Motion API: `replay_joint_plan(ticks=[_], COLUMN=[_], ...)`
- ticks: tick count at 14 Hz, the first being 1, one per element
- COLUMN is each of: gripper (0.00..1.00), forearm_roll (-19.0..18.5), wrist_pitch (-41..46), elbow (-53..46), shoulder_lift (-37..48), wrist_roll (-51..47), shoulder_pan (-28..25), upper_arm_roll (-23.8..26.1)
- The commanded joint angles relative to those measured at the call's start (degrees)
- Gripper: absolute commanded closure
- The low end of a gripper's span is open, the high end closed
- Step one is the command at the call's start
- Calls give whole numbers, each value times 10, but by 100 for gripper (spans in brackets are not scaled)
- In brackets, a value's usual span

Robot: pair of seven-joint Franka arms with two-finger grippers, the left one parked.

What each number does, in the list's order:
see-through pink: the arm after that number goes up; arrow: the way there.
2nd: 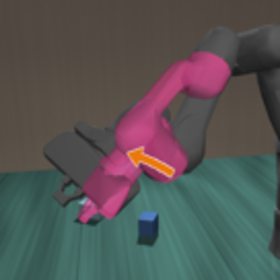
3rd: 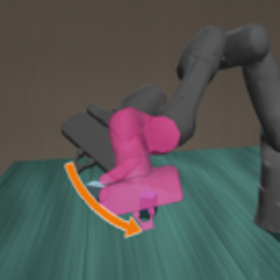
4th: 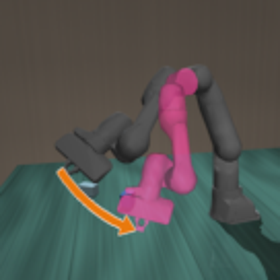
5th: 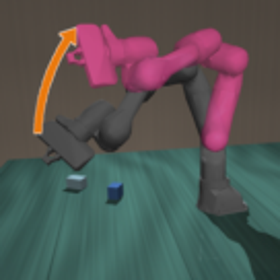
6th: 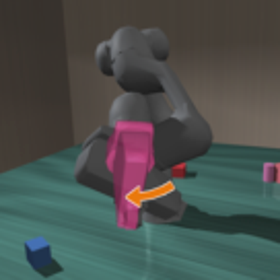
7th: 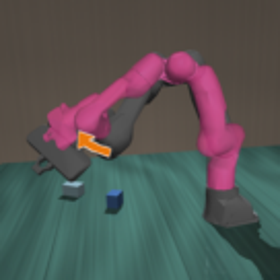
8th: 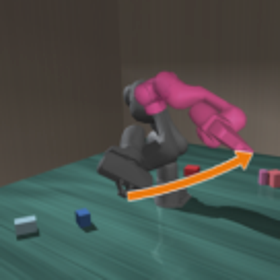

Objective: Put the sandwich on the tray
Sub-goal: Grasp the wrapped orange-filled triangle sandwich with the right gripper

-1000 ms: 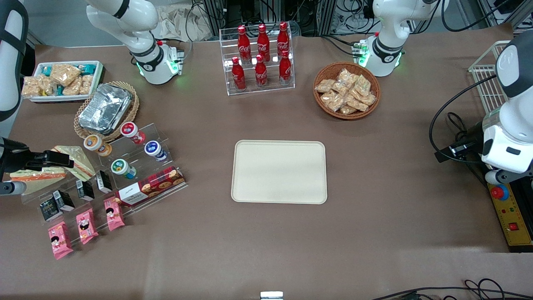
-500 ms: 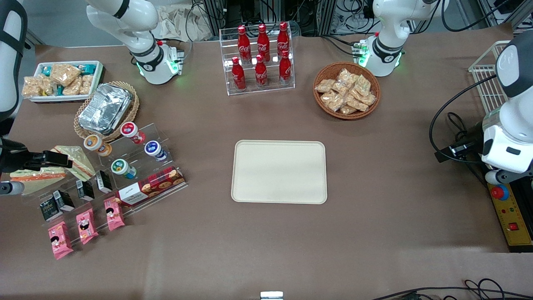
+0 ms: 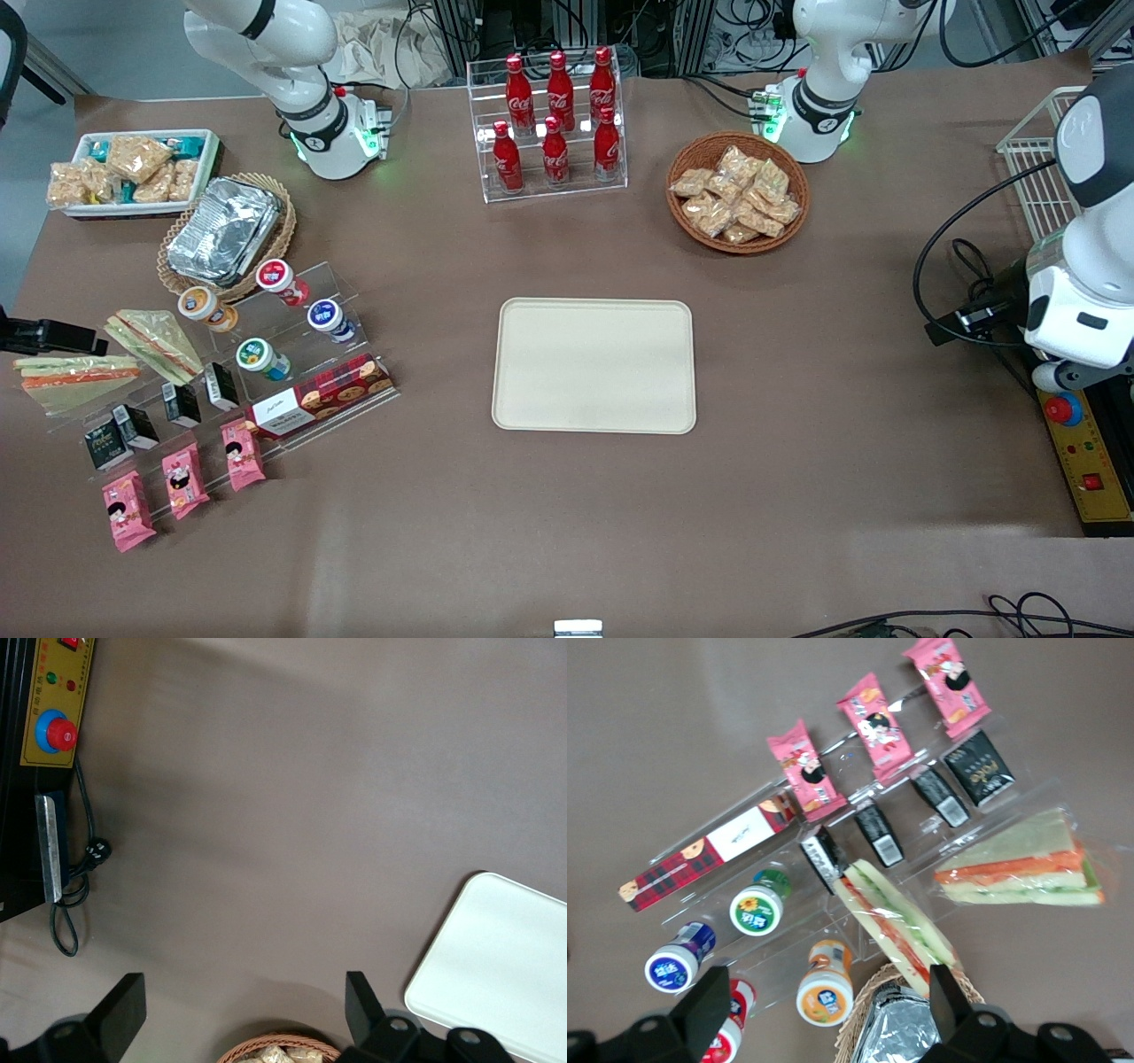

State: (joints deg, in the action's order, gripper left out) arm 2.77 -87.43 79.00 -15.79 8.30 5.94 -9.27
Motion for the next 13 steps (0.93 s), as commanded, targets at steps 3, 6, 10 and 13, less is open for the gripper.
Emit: replay_joint_plan(ticks=[3, 6, 10, 13], gripper=[0, 0, 0, 0], forearm_roll=[52, 35, 32, 17], wrist_pitch=[2, -3, -18, -47], elbow=[-2, -3, -3, -2], shoulder_lift=[1, -8, -33, -54], wrist_roll=[-86, -126, -215, -277], shoulder_pan=[26, 36, 61, 71], upper_arm_roll=[-38, -39, -39, -41])
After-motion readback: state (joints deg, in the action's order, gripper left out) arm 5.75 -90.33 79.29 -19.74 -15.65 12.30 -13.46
